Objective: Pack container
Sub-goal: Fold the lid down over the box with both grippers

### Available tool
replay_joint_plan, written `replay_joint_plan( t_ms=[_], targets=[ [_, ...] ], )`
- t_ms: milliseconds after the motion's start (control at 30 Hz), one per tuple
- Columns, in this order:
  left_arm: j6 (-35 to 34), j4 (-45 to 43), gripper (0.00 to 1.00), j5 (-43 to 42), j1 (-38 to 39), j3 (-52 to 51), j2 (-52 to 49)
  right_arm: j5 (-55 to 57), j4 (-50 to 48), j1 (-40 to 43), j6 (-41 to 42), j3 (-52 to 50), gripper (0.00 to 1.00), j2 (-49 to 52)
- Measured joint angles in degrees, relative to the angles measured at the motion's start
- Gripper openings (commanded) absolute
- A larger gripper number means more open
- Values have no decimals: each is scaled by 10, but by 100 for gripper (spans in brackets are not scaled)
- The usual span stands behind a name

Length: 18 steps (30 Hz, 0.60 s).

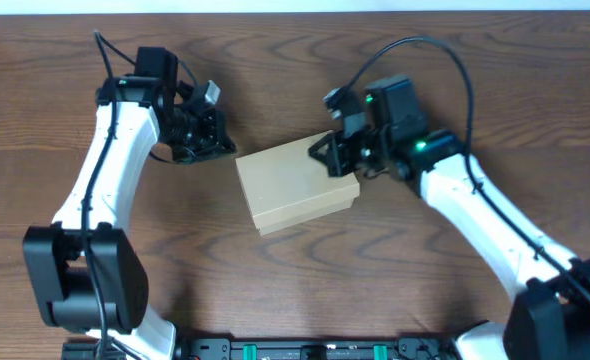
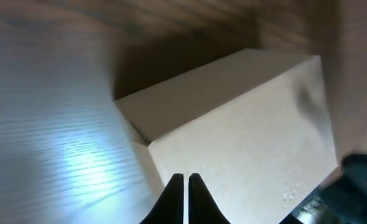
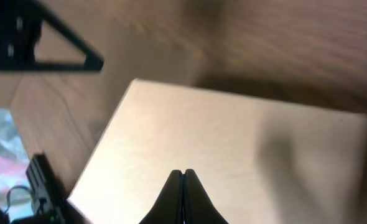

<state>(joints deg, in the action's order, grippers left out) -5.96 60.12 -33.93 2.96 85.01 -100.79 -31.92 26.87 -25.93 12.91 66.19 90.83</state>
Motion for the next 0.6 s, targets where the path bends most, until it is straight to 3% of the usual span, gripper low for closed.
replay_joint_plan(
  t_ms=[267, 600],
  targets=[
    [-2, 104, 6, 136, 1, 110, 73, 99, 81, -107, 21, 1, 1, -12],
    [-28, 173, 5, 248, 1, 127, 143, 181, 107, -136, 37, 2, 1, -7]
  ],
)
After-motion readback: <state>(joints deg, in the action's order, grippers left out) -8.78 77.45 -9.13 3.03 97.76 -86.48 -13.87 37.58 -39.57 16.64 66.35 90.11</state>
